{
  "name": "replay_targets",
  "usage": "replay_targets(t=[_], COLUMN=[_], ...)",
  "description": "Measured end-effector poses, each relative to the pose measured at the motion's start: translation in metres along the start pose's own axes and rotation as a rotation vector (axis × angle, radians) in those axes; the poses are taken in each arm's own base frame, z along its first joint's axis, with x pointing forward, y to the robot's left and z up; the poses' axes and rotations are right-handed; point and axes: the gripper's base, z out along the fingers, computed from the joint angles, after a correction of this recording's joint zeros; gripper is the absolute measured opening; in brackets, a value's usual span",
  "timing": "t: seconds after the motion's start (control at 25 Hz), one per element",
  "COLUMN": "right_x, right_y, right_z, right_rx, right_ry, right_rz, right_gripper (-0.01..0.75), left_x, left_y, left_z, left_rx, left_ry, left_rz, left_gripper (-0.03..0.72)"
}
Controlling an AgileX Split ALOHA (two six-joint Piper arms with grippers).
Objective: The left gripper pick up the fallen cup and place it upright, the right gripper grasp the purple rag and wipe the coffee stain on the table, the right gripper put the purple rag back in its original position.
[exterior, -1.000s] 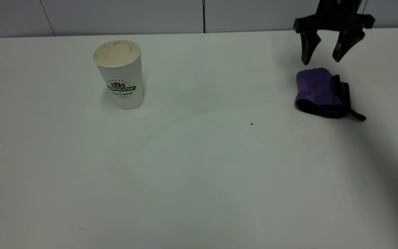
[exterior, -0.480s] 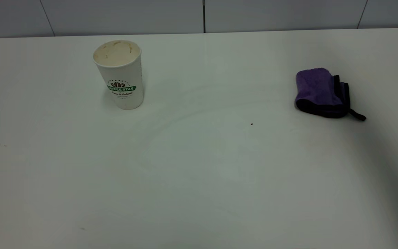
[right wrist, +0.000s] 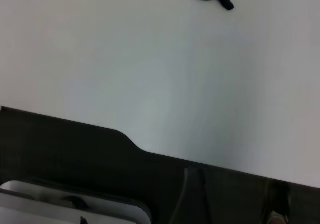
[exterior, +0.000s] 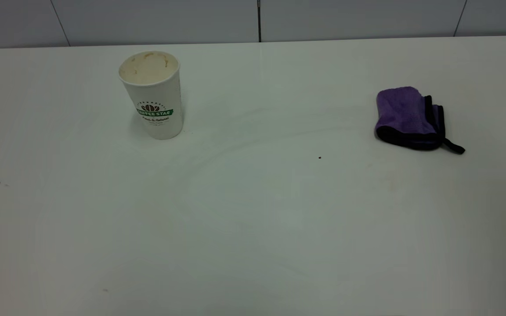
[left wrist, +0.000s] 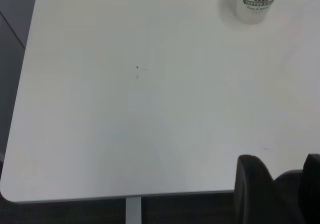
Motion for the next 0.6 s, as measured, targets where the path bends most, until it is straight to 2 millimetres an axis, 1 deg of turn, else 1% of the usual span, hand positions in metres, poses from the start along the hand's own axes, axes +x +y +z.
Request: replay_targets(t=[0.04, 0.12, 0.24, 0.32, 0.4, 0.48, 0.6], right_x=[0.015, 0.043, 0.076, 0.094, 0.109, 0.118, 0.125], right_y=[0.001, 0.002, 0.003, 0.004, 0.004, 0.004, 0.004], right_z=[-0.005, -0.007, -0.004, 0.000, 0.004, 0.007, 0.013], right_rx=[0.002, 0.006, 0.010, 0.012, 0.013, 0.016, 0.016], right_ry=[-0.031, -0.085, -0.174, -0.212, -0.256, -0.289, -0.311], right_rz=[0.001, 0.000, 0.000, -0.001, -0.002, -0.003, -0.002], right_gripper=[0.705, 0.702, 0.699, 0.698, 0.694, 0.694, 0.687], left_x=[0.000, 0.000, 0.000, 0.000, 0.000, 0.000, 0.000], left_y=[0.000, 0.000, 0.000, 0.000, 0.000, 0.000, 0.000], left_z=[0.000, 0.000, 0.000, 0.000, 0.000, 0.000, 0.000], left_rx=[0.000, 0.000, 0.000, 0.000, 0.000, 0.000, 0.000], left_ry=[0.000, 0.000, 0.000, 0.000, 0.000, 0.000, 0.000], left_rz=[0.000, 0.000, 0.000, 0.000, 0.000, 0.000, 0.000], left_gripper=[0.254, 0.254, 0.254, 0.254, 0.254, 0.254, 0.254])
